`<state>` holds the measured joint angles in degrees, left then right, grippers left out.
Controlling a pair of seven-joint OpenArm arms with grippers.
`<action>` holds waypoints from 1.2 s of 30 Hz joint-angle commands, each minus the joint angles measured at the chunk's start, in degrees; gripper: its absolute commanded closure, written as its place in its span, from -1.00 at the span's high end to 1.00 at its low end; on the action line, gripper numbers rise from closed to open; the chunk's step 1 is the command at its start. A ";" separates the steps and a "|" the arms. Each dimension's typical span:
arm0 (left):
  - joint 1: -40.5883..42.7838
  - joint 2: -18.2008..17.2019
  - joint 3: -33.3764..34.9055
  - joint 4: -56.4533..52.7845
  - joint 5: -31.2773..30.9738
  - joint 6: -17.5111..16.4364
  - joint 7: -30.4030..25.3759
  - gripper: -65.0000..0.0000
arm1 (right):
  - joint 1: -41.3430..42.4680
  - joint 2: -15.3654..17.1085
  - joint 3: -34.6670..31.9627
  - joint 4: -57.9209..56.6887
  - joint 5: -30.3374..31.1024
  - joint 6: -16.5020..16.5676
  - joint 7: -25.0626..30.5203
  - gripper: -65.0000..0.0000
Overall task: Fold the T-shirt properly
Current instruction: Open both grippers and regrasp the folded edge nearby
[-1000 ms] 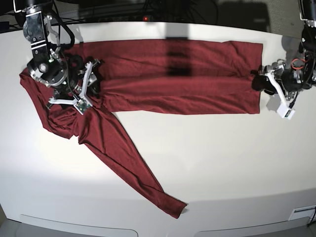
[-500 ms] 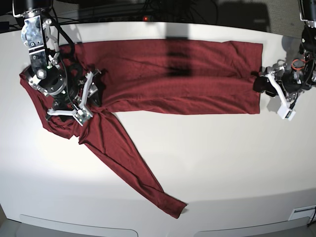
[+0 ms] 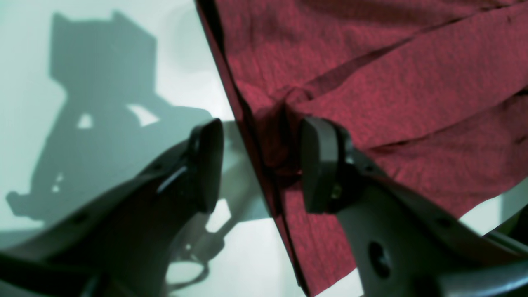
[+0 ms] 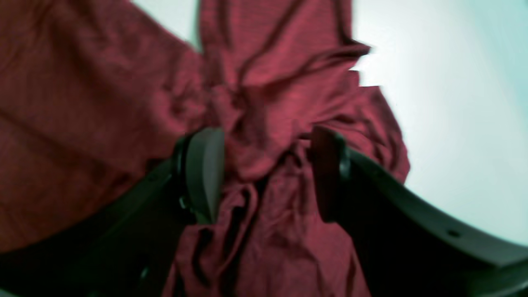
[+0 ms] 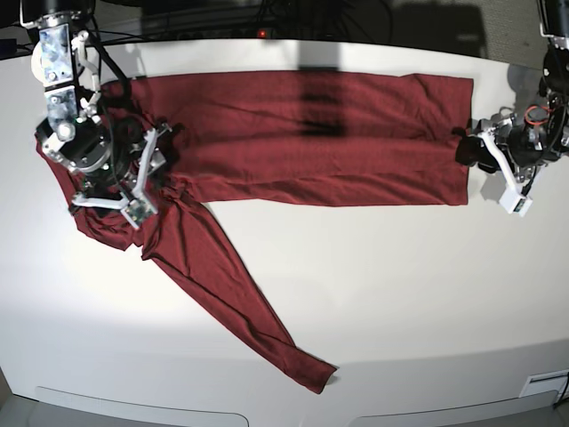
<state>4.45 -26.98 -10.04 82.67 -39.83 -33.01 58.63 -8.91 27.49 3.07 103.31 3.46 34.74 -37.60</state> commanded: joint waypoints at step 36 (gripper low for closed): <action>-5.99 10.16 -0.35 0.94 7.76 -0.02 -6.84 -0.11 | 20.00 -14.82 11.67 -22.08 17.46 4.76 -2.73 0.03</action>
<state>-0.75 -16.23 -10.13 82.74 -31.07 -32.97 52.60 9.87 12.21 14.72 80.27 19.94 38.87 -41.74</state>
